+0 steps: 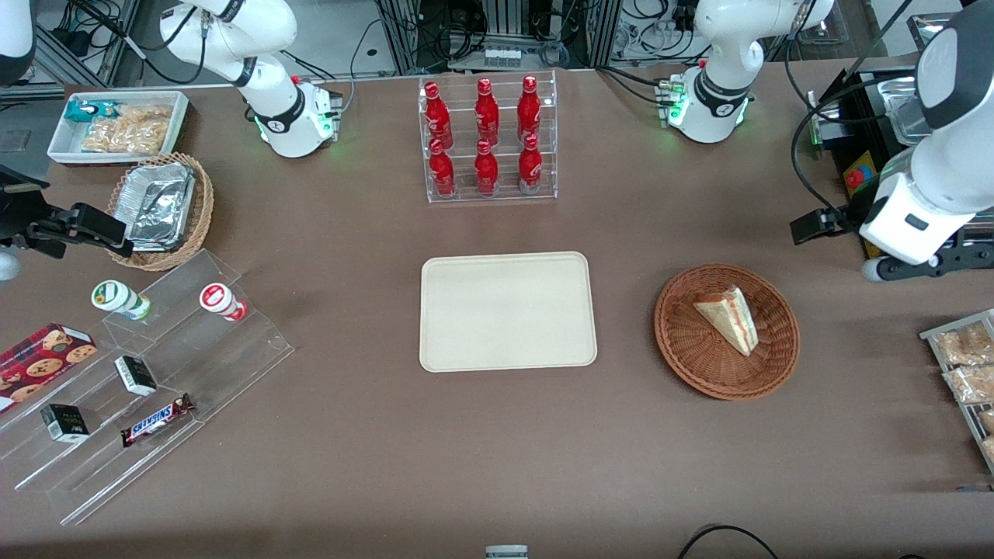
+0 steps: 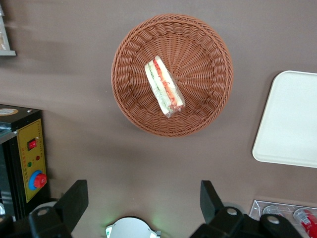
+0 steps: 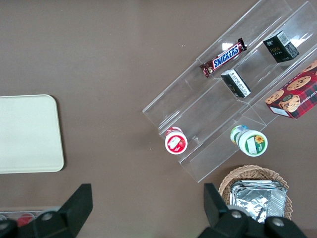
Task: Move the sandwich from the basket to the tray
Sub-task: 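Lower the open left gripper over the wrapped sandwich in the basket, then close the left gripper on the sandwich's crust edge and lift it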
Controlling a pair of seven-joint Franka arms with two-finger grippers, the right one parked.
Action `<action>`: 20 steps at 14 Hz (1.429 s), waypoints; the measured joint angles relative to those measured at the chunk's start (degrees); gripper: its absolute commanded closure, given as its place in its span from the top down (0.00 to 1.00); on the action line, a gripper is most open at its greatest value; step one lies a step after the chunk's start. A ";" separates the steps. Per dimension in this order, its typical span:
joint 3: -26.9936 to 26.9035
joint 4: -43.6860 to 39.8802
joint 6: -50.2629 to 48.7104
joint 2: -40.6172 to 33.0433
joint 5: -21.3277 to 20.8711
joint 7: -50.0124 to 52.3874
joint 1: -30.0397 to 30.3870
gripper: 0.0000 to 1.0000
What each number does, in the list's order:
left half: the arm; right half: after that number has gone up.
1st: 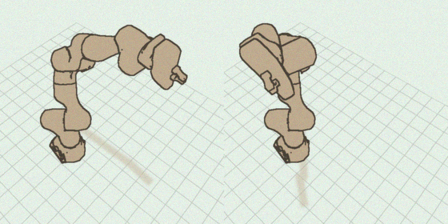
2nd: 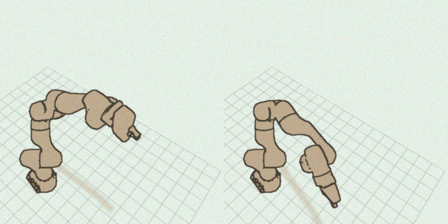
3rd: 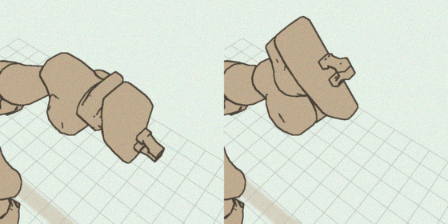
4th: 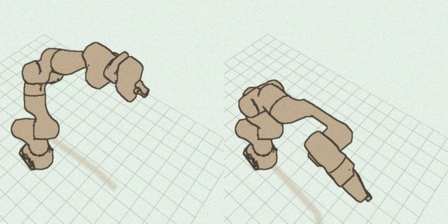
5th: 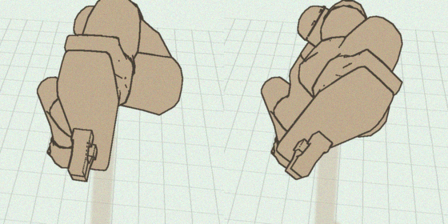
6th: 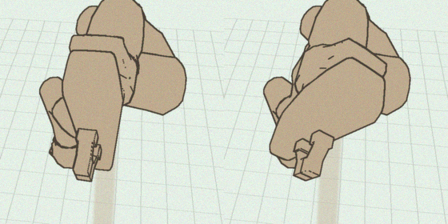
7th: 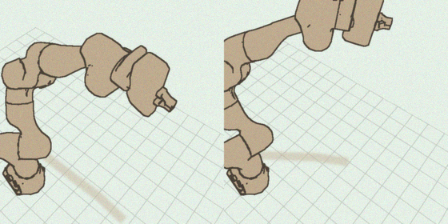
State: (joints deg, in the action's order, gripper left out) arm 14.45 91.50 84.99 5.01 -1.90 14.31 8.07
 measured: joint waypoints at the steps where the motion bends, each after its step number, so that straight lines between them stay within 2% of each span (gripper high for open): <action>1: 0.00 0.54 0.95 0.49 -0.01 0.00 0.00 1.00; 6: 0.00 6.44 7.14 0.93 -0.01 0.03 -0.01 1.00; 11: 0.01 18.87 22.60 1.84 -0.02 5.40 -0.03 1.00; 15: 0.24 26.66 33.91 3.23 -0.02 15.44 -0.77 1.00; 20: 0.32 29.22 37.05 5.59 -0.02 27.25 -1.97 1.00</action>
State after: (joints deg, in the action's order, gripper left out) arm 14.77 120.72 122.04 10.60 -1.92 41.56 6.11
